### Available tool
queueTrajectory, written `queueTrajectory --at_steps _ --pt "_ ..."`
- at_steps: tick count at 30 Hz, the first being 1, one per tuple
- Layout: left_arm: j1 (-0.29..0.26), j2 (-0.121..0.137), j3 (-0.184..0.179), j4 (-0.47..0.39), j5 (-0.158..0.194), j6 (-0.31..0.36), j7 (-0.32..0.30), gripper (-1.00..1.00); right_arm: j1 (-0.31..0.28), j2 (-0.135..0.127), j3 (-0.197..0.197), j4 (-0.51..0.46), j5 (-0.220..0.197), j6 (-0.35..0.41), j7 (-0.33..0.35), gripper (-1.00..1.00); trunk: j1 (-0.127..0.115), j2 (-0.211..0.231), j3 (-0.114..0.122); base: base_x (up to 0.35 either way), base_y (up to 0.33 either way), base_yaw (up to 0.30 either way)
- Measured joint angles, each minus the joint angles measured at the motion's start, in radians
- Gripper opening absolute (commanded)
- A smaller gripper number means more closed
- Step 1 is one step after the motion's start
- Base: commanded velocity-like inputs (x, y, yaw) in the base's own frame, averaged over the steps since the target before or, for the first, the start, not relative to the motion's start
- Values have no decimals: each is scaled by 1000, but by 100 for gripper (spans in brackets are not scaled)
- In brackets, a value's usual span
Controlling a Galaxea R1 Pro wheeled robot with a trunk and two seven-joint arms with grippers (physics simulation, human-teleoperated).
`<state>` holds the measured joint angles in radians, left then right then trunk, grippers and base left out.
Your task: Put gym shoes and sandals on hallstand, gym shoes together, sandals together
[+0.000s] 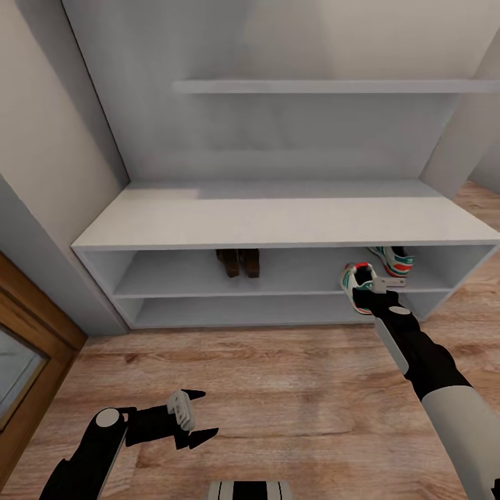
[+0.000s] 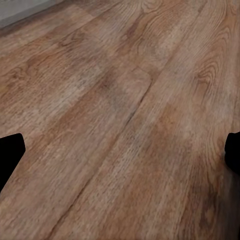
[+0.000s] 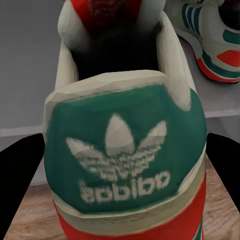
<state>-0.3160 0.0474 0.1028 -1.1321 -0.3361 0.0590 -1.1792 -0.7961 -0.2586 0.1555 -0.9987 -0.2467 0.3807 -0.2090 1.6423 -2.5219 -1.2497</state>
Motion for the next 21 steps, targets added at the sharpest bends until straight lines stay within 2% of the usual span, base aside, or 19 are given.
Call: queueTrajectory --at_steps 21 --pt "0 -1 -1 0 -1 -4 1 100 -2 1 -4 19 -5 -14 2 -100 0 0 0 16 -3 0"
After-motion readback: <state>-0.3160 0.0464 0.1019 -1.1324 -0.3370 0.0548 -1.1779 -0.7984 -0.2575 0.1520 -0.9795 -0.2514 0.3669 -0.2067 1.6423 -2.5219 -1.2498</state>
